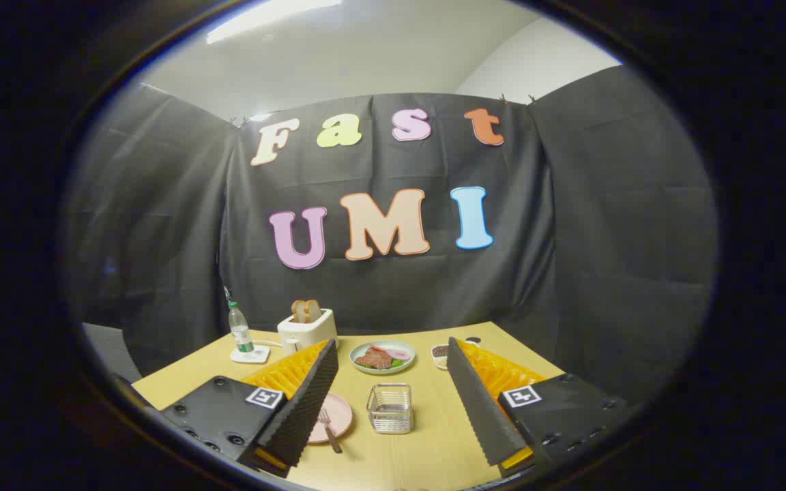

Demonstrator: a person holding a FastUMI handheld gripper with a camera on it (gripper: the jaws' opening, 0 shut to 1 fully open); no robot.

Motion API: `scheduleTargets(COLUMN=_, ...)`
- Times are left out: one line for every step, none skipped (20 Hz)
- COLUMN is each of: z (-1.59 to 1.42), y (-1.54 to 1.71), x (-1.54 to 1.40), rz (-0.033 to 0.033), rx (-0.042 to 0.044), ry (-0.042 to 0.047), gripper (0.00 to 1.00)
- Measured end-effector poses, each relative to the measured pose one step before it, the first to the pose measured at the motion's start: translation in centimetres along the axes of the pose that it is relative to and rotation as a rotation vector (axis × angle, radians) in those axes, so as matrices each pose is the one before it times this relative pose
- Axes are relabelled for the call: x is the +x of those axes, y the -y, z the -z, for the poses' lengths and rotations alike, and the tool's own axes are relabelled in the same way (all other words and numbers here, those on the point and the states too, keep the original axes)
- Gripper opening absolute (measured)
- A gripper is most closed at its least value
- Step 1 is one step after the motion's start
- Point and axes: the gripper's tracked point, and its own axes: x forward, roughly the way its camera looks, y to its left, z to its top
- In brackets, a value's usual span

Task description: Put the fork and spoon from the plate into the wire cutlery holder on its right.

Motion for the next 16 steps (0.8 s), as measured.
scheduleTargets(z=-0.128, y=0.081, x=-0.137, rz=0.00097, rx=-0.00445, ry=0.00321, gripper=1.00)
scheduleTargets(z=-0.108, y=0.133, x=-0.063, rz=0.00035, rx=-0.00341, ry=0.00101, gripper=1.00)
scheduleTargets(z=0.066, y=0.092, x=-0.023, rz=0.00032, rx=-0.00189, ry=-0.00151, gripper=1.00)
scheduleTargets(z=0.080, y=-0.009, x=-0.054, rz=-0.00207, rx=-0.00009, ry=-0.00895, gripper=1.00)
scheduleTargets(z=0.196, y=-0.094, x=-0.138, rz=-0.00692, rx=0.00167, ry=-0.00945, gripper=1.00)
scheduleTargets(z=-0.011, y=-0.131, x=-0.057, rz=-0.00779, rx=-0.00049, ry=-0.00645, gripper=1.00)
scheduleTargets(z=0.040, y=0.034, x=-0.018, rz=-0.00100, rx=-0.00422, ry=-0.00381, gripper=1.00)
scheduleTargets(z=0.133, y=0.056, x=-0.090, rz=-0.00070, rx=-0.00599, ry=-0.00590, gripper=1.00)
scheduleTargets(z=0.102, y=0.023, x=-0.062, rz=-0.00071, rx=-0.00554, ry=-0.00406, gripper=1.00)
scheduleTargets(z=0.148, y=-0.096, x=-0.102, rz=-0.00155, rx=-0.00570, ry=-0.00380, gripper=1.00)
scheduleTargets(z=0.070, y=-0.187, x=-0.061, rz=-0.00449, rx=-0.00400, ry=-0.00259, gripper=1.00)
scheduleTargets(z=0.191, y=-0.260, x=-0.059, rz=-0.00583, rx=-0.00325, ry=-0.00332, gripper=1.00)
scheduleTargets(z=0.268, y=-0.166, x=0.091, rz=-0.00687, rx=-0.00300, ry=-0.00670, gripper=1.00)
scheduleTargets(z=0.468, y=-0.373, x=0.130, rz=-0.00906, rx=-0.00161, ry=-0.00805, gripper=1.00)
scheduleTargets(z=0.338, y=-0.406, x=0.166, rz=-0.01249, rx=0.00050, ry=-0.00844, gripper=1.00)
scheduleTargets(z=0.533, y=-0.384, x=0.266, rz=-0.01436, rx=0.00326, ry=-0.01017, gripper=1.00)
